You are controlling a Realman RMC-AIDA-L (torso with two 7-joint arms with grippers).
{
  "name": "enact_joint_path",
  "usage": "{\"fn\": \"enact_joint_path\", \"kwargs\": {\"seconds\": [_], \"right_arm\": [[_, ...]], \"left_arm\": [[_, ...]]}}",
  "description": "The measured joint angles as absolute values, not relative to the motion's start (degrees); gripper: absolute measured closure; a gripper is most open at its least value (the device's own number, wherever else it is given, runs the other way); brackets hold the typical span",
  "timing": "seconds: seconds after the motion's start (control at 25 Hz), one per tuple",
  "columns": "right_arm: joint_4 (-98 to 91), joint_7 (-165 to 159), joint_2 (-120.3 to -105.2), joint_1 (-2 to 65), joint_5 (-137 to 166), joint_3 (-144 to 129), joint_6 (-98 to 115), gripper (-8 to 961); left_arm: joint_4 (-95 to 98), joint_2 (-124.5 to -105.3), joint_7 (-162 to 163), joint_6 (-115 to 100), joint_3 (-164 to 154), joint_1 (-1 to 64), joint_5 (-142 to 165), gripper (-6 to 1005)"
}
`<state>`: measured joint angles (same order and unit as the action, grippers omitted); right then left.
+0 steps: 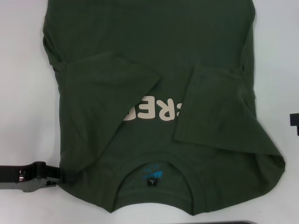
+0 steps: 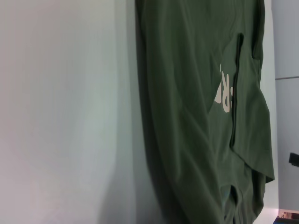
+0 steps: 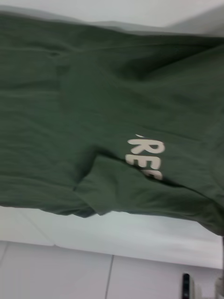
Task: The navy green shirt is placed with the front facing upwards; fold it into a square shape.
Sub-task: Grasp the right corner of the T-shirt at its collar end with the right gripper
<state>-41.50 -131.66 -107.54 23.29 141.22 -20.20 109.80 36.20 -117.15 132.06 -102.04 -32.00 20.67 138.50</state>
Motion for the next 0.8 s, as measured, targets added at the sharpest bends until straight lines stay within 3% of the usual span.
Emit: {"fn": "enact_joint_path", "kwargs": {"seconds": [0.24, 0.52, 0.8], "right_arm": [[-41.7, -131.9, -106.52, 23.1, 143.9, -21.1, 110.6, 86], [-41.6, -130.3, -108.27, 23.5, 146.6, -24.4, 108.2, 86], [-41.2, -129.6, -108.76, 23.6, 146.6, -24.9, 107.6, 87]], "left_arm": [[36.2, -117.15, 132.0, -102.0, -31.9, 20.9, 138.3, 957], [36.2, -117.15, 132.0, -102.0, -31.9, 21.1, 138.3, 957], [36.2, -117.07, 132.0, -101.7, -31.8, 21.4, 138.3, 957]]}}
